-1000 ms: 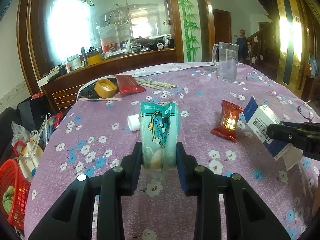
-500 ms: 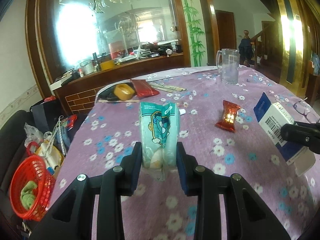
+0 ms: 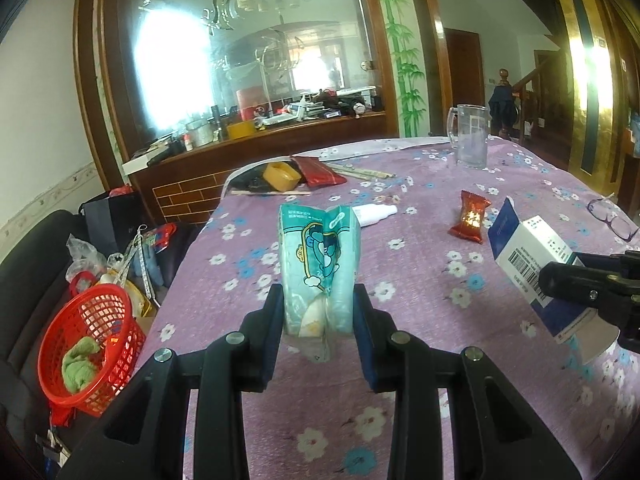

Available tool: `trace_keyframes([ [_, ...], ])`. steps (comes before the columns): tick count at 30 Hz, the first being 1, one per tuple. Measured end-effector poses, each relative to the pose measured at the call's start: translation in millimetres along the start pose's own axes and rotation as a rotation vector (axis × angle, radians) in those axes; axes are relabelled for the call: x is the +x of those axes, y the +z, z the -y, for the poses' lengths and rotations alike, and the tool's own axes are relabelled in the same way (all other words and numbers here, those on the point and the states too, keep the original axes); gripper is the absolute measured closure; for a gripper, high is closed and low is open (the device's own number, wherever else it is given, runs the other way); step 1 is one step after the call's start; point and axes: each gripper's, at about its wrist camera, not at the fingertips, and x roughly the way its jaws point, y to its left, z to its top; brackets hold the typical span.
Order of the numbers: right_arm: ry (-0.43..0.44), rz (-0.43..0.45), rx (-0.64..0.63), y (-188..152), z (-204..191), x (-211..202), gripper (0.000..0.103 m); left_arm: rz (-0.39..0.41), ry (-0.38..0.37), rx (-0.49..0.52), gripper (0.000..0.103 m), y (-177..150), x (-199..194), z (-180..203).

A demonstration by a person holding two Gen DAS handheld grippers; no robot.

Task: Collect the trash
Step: 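Lift the teal tissue pack and white box off the table with both tools, then carry the tissue pack and white box over the red basket with both tools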

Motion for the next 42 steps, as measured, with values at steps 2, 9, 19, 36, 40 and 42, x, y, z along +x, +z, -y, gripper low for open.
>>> trace_keyframes([
  [2,0.0,-0.007,-0.004,0,-4,2,0.064,-0.002,0.002,-0.008,0.071,-2,0,-4],
  [9,-0.006,-0.018,-0.026,1,-17,4,0.064,0.001,0.004,-0.037,0.071,-7,-1,-17],
  [19,0.0,-0.039,-0.05,3,-33,14,0.064,0.002,0.008,-0.074,0.071,-13,-5,-37],
  [36,0.027,-0.071,-0.11,3,-71,29,0.064,0.001,0.032,-0.131,0.071,-21,-14,-69],
  [40,0.035,-0.077,-0.126,4,-82,32,0.064,0.003,0.04,-0.146,0.071,-23,-17,-78],
  [42,0.043,-0.082,-0.131,4,-88,35,0.064,0.004,0.046,-0.154,0.071,-24,-18,-84],
])
